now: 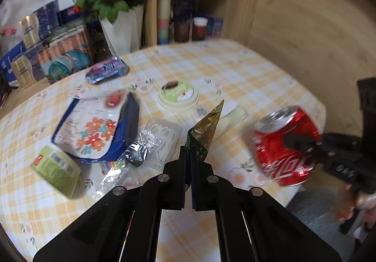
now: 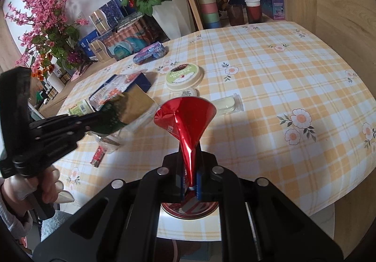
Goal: Collect trash
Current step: 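Grasp the green snack wrapper with the left gripper while the right gripper holds the can, then carry wrapper and can over the brown bin and open both grippers, then move both grippers back over the table, then grasp the green-and-white paper cup with the left gripper, then grasp the clear bag of sticks with the right gripper while the left gripper holds the cup, then open the right gripper over the bin while the left gripper holds the cup above it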
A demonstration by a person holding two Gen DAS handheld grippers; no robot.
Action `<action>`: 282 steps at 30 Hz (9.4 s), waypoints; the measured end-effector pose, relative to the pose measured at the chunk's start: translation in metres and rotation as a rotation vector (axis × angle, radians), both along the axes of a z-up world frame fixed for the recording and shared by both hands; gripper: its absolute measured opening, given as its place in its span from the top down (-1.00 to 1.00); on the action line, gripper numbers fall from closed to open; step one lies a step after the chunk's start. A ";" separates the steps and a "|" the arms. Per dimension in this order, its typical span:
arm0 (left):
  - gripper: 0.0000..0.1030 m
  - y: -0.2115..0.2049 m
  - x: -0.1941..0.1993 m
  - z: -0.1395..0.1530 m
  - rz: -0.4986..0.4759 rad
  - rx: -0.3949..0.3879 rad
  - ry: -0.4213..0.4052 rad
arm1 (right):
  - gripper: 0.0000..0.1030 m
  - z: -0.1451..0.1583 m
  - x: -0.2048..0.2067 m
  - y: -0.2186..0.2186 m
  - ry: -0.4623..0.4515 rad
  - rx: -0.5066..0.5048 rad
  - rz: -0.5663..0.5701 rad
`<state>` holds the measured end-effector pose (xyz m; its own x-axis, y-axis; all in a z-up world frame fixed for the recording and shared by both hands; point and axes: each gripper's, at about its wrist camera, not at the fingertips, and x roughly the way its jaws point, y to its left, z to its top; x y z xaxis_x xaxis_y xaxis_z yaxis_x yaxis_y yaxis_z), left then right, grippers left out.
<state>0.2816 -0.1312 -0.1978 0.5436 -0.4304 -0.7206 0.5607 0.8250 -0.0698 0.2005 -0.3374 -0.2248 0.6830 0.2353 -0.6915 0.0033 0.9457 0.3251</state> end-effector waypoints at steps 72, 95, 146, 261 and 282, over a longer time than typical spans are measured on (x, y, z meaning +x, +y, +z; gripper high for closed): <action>-0.88 0.199 -0.220 0.059 0.475 -0.214 -0.196 | 0.80 0.043 -0.112 0.137 -0.014 -0.086 0.277; -0.88 0.236 -0.222 0.047 0.604 -0.198 -0.198 | -0.89 0.036 -0.113 0.167 -0.014 -0.141 0.311; -0.88 0.195 -0.045 0.022 0.421 -0.098 -0.096 | -0.89 0.000 0.006 0.075 -0.020 -0.154 0.094; -0.58 0.180 -0.199 0.062 0.259 -0.345 0.020 | 0.29 0.034 -0.108 0.125 -0.076 -0.050 0.303; -0.58 0.184 -0.213 0.061 0.268 -0.354 0.006 | -0.83 0.052 -0.123 0.133 -0.198 -0.202 0.231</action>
<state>0.0683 0.0533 -0.1368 0.6658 -0.4959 -0.5575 0.3291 0.8657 -0.3771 0.0778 -0.2043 -0.1725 0.7528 0.2717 -0.5996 -0.2625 0.9592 0.1050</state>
